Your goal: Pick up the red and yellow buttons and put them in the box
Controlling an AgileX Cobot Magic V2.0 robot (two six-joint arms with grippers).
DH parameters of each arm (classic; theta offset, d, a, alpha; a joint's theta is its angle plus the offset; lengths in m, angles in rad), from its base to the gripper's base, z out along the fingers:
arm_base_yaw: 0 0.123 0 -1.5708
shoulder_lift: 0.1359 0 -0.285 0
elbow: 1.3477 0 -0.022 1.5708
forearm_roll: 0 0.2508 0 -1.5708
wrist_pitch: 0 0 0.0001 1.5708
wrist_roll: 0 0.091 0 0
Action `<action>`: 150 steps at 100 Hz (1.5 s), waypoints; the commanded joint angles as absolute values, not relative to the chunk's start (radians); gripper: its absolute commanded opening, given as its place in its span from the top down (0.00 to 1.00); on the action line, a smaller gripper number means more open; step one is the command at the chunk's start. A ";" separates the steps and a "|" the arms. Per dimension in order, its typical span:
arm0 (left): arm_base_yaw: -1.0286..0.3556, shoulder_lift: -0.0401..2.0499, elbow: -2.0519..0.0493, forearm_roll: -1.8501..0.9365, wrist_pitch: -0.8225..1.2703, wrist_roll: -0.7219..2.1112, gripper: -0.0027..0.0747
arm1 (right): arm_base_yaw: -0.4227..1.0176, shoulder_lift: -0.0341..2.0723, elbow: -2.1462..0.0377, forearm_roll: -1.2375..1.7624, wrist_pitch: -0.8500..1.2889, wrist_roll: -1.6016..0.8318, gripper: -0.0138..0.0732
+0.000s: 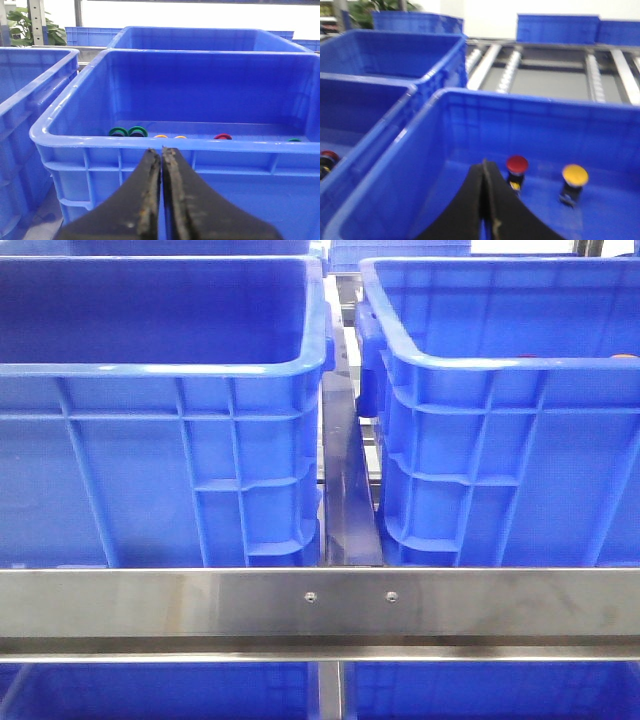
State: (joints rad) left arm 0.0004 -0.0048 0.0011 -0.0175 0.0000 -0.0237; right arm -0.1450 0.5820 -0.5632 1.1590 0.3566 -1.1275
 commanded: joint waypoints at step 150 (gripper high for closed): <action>0.003 -0.038 0.044 -0.026 -0.085 -0.023 0.99 | 0.025 -0.035 -0.006 0.082 -0.183 0.020 0.92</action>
State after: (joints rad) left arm 0.0004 -0.0048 0.0011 -0.0175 0.0000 -0.0237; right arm 0.0229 -0.0097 -0.0026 0.0924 -0.0613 0.0174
